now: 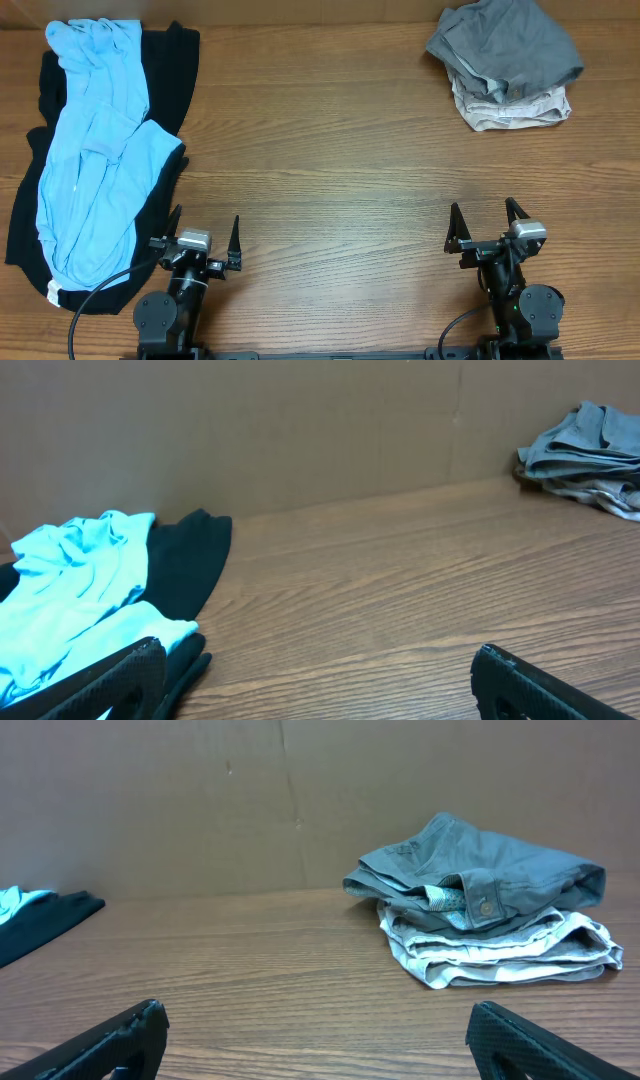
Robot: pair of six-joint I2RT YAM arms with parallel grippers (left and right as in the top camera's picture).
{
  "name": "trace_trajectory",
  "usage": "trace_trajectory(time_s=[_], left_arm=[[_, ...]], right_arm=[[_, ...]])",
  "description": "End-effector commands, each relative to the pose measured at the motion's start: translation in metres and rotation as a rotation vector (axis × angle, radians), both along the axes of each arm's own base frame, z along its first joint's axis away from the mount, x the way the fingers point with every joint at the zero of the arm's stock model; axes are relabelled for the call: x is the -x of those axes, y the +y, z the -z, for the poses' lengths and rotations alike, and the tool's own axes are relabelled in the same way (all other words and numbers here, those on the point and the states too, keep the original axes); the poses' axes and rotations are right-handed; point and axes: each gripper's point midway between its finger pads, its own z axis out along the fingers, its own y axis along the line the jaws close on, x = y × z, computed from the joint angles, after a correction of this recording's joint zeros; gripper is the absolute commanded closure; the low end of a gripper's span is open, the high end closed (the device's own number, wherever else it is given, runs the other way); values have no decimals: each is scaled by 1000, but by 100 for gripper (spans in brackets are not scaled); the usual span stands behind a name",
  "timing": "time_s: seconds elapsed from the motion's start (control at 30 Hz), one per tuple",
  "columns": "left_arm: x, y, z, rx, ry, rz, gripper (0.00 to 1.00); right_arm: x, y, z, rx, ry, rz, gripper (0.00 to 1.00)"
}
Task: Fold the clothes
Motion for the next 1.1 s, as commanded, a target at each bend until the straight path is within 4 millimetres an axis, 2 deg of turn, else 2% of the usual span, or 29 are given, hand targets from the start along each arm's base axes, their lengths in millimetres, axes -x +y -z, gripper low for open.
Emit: trace_trajectory(time_s=[0.0, 1.07], left_arm=[[0, 2, 0, -20, -8, -10, 0], [0, 2, 0, -20, -8, -10, 0]], right_arm=[[0, 0, 2, 4, -5, 2, 0], [0, 0, 2, 4, -5, 2, 0]])
